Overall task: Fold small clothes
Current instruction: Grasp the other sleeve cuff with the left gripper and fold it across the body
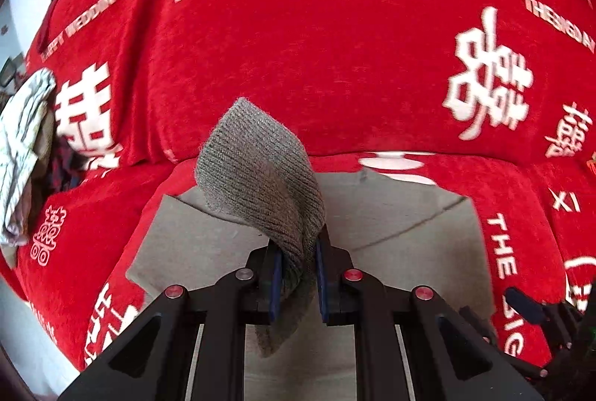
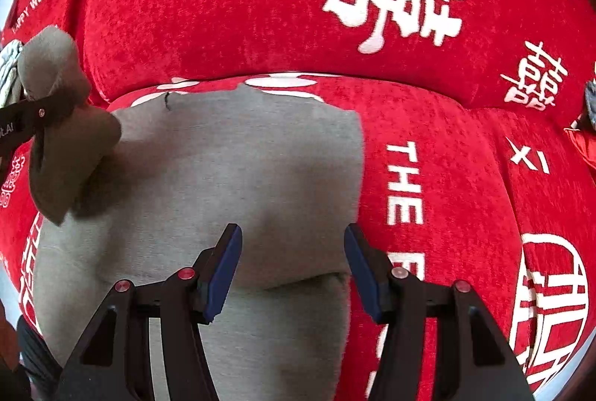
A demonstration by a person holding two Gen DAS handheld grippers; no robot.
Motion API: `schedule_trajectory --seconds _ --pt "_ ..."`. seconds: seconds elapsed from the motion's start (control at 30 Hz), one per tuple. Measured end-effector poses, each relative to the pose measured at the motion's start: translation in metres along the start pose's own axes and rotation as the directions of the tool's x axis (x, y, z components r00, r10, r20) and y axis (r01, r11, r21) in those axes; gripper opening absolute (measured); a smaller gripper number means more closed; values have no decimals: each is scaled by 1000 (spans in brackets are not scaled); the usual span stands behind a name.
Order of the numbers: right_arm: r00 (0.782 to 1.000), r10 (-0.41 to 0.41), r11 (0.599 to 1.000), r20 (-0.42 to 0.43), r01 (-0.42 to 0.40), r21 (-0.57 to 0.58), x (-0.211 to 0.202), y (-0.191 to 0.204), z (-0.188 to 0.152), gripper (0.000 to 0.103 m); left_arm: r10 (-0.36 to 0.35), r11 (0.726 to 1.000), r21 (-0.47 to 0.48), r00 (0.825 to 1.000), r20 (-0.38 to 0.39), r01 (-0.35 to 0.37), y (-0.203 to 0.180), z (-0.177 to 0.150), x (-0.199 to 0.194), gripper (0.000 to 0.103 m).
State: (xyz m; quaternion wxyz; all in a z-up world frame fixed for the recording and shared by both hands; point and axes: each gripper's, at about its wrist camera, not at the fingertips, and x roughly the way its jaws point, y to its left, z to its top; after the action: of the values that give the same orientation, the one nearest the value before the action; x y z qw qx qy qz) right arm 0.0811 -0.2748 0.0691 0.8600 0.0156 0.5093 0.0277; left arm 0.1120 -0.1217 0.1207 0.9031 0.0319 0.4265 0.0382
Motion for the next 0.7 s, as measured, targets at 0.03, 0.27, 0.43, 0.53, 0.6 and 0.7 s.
schedule_trajectory --seconds 0.03,0.27,0.43,0.53,0.6,0.7 --pt "1000 0 1000 1 0 6 0 -3 0 61 -4 1000 13 1000 -2 4 -8 -1 0 16" --pt "1000 1 999 4 -1 43 -1 -23 0 61 -22 998 65 999 -37 25 -42 -11 7 16" --pt "1000 3 998 5 -3 58 1 -31 0 61 -30 996 78 996 -78 36 -55 -19 23 16" --pt "1000 5 998 -4 -5 64 3 -34 -3 61 -39 996 74 994 -99 47 -58 -24 33 16" --pt "1000 5 998 -9 -5 65 5 -35 -4 61 -52 996 72 993 -105 60 -59 -27 37 16" --pt "1000 6 997 -15 -5 75 7 -37 -6 61 -91 992 75 991 -99 99 -61 -32 41 16"
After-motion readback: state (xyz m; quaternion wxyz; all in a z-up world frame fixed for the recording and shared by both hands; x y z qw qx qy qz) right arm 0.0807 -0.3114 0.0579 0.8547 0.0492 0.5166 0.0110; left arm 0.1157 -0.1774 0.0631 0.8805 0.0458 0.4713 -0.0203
